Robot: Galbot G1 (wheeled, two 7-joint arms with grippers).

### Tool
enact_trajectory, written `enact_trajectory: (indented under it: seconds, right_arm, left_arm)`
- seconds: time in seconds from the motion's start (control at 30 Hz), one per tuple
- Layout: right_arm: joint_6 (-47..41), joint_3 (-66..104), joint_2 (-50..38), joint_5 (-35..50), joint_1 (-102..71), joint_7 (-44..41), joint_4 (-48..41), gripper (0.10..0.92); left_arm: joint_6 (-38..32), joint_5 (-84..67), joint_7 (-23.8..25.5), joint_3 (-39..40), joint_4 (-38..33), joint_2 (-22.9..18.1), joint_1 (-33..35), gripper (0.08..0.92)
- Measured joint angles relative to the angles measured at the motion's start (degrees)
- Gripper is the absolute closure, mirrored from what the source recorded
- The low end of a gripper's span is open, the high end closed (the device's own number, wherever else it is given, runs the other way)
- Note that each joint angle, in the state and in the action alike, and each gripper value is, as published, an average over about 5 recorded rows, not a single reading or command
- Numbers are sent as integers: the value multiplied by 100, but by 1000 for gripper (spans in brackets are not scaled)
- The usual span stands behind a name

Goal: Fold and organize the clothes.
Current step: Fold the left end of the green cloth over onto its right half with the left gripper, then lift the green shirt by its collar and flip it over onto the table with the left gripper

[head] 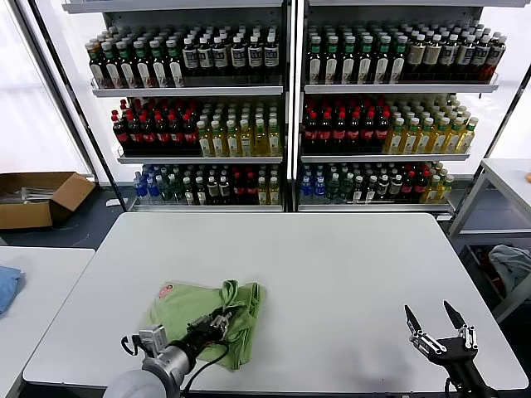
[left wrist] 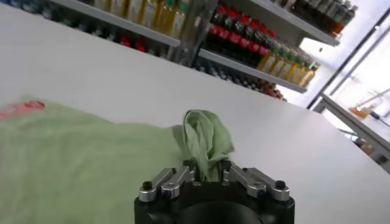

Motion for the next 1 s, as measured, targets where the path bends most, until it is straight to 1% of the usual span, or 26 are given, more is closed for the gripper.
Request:
enact_trajectory:
  seconds: [0.27,0.43,0.53,0.63,0.73,1.0]
  right_arm:
    - [-5,-7,13,-15,61,2,-74,203]
    - [-3,-46,36,-43,85,1,-94,203]
    - [4,-58,49,-55,79,1,-93,203]
    - [20,-66,46,-60,55,-1,-87,203]
    - [29,-78,48,-69,33,-4,-70,203]
    - [81,13,5,-43,-78,-6,-22,203]
  left_arm:
    - [57,-13,81,11,-346,52,135,413]
    - [31,17,168,-340,-568,240,135,267]
    - [-24,111,241,-601,-561,359,107,202]
    - [-128,319,326,-782,-448,419,103,180]
    - [-282,681,403,-848,-240,413,118,178]
    - [-777,2010,584,-513,321,148,196,177]
